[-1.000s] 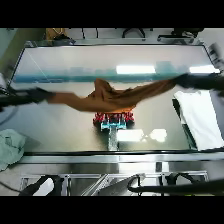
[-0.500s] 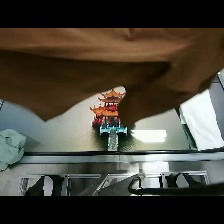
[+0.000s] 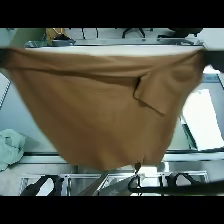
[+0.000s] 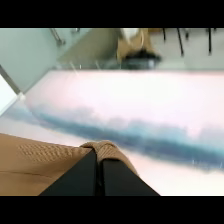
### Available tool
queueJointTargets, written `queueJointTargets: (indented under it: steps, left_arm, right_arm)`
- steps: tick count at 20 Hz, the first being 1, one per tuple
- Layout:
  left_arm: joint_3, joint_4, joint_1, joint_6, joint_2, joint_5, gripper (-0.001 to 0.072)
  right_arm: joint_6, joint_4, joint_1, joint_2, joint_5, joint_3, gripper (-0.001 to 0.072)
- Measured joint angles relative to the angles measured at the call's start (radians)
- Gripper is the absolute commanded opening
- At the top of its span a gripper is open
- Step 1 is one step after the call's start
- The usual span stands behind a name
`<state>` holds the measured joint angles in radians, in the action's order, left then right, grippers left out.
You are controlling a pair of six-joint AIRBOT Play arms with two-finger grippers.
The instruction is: Fold the shirts.
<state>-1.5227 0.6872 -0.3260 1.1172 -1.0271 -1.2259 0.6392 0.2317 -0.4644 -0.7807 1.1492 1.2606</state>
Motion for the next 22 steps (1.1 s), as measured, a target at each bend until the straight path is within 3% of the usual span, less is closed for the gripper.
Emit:
queueJointTargets:
  steps: [4,9,15,22]
  left_arm:
    - [0.081,0.172,0.154,-0.011,-0.299,0.196,0.0009]
    - [-0.068,0.241,0.201,-0.013,-0.658,0.232,0.0008]
    - [-0.213,0.268,0.201,0.015,-0.863,0.18,0.0009]
    - [-0.238,0.398,0.238,0.038,-0.948,0.159,0.0015]
  right_arm:
    - [-0.093,-0.023,0.118,-0.307,-0.143,-0.065,0.0012]
    - [-0.124,-0.031,0.18,-0.647,-0.211,0.099,0.0013]
    - [-0.022,0.192,0.172,-0.755,-0.241,0.195,0.0013]
    - [0.042,0.372,0.173,-0.778,-0.251,0.209,0.0014]
